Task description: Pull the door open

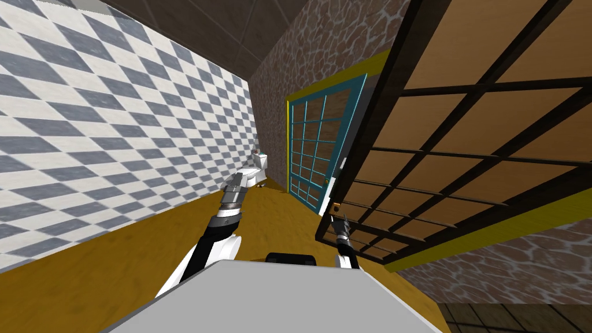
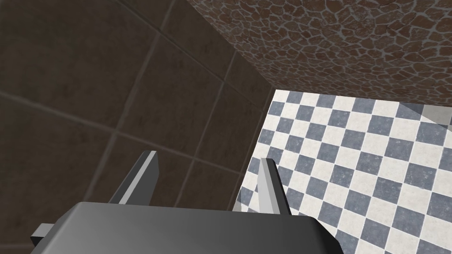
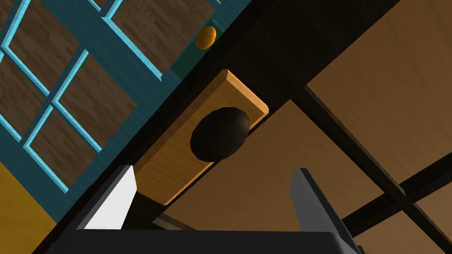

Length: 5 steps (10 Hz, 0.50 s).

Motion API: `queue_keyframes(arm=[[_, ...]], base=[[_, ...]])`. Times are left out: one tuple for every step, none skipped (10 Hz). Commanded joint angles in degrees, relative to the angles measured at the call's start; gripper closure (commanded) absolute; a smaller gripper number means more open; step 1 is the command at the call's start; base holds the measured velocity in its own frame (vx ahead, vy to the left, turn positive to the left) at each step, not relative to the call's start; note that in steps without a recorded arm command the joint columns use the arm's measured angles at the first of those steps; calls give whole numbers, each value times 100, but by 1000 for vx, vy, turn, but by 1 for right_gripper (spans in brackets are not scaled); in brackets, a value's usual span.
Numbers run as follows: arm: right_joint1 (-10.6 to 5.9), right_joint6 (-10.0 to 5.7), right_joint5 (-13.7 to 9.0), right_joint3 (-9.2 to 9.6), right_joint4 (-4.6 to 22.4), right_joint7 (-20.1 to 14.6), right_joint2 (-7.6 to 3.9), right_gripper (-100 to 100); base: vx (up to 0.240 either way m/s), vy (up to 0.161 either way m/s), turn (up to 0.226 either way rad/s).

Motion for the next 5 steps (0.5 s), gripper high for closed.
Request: queue_keyframes(arm=[[-2, 9, -54, 27, -18, -166, -2, -100], [-15, 19, -159, 79, -38, -398, 1, -100], [-29, 29, -261, 129, -57, -546, 4, -100], [-29, 29, -261, 129, -57, -639, 4, -100], [-42, 39, -363, 179, -77, -845, 7, -100]], base=[[-51, -22, 34], [-63, -26, 74], [-98, -32, 104], [-73, -26, 35], [-64, -25, 56]])
